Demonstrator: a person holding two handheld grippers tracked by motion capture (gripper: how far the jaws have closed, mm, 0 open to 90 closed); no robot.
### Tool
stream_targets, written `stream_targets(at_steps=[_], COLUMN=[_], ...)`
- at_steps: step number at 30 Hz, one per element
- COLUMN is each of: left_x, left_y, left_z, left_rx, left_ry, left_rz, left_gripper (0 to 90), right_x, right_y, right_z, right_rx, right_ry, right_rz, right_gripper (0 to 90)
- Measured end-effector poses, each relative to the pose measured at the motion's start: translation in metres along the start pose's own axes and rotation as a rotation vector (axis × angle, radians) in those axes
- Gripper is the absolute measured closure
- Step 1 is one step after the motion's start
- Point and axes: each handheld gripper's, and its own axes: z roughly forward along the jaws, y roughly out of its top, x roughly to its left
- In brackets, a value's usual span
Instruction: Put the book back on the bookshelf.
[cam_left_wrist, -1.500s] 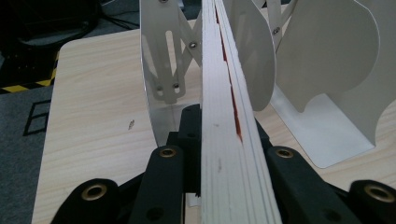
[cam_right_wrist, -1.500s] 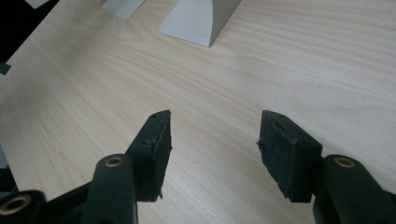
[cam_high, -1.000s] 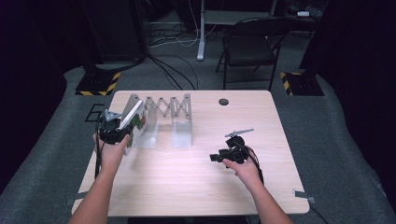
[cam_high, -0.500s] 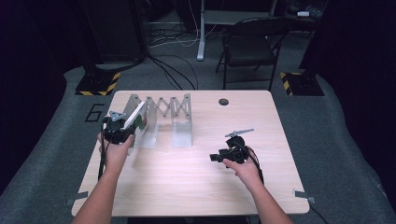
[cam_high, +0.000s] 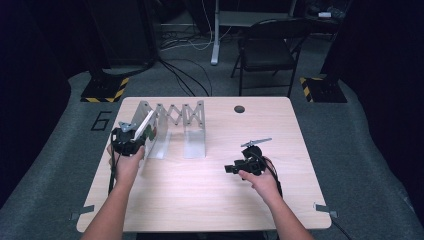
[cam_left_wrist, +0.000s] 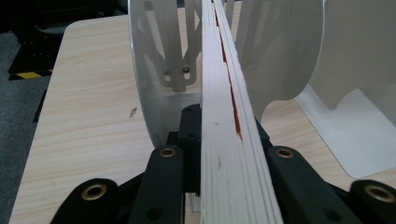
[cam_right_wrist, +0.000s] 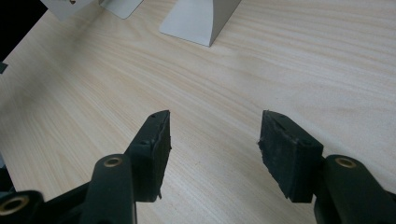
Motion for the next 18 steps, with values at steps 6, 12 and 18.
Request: stream_targets(at_steps=[6, 12, 18], left_x=[-0.005, -0.008, -0.007], left_y=[-0.002, -0.002, -0.005], left_z=[0.005, 0.008, 0.01], left_rx=[0.035, 0.048, 0.077], left_ry=[0.022, 0.035, 0.036], left_rz=[0.027, 0.028, 0.031], left_gripper=[75.6, 75.5, 74.2], right_x=[0.001, 0.001, 0.001], right_y=[0.0, 0.0, 0.0], right_z=[0.0, -0.001, -0.001], right_rx=[0.002, 0.0, 0.002], right_ry=[-0.002, 0.001, -0.001], right_rz=[0.004, 0.002, 0.004], right_gripper=[43.2, 43.2, 43.2])
